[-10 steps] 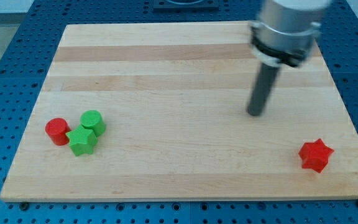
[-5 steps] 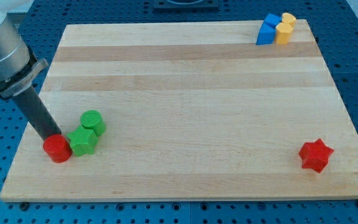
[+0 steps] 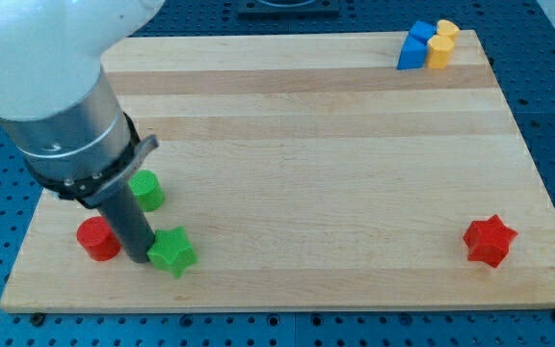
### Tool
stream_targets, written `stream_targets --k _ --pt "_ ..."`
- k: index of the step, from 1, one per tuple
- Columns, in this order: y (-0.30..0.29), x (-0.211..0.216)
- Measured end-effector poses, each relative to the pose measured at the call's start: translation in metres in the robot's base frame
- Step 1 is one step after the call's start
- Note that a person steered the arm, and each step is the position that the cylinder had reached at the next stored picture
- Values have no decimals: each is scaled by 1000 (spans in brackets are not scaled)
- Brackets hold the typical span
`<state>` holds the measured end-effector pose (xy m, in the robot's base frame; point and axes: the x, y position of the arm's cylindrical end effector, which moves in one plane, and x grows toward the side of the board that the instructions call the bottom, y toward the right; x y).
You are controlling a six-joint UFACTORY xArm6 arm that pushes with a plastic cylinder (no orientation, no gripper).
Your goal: Push green star towards red star
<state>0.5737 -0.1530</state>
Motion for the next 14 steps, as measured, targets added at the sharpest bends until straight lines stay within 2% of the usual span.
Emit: stream_targets --k 1,2,4,6,7,9,10,12,14 --pt "13 16" --pt "41 13" --pt "149 -30" --pt "239 -49" --pt "267 -43" --pt "171 -40" --pt "179 -24" --pt "225 -27" --pt "234 8"
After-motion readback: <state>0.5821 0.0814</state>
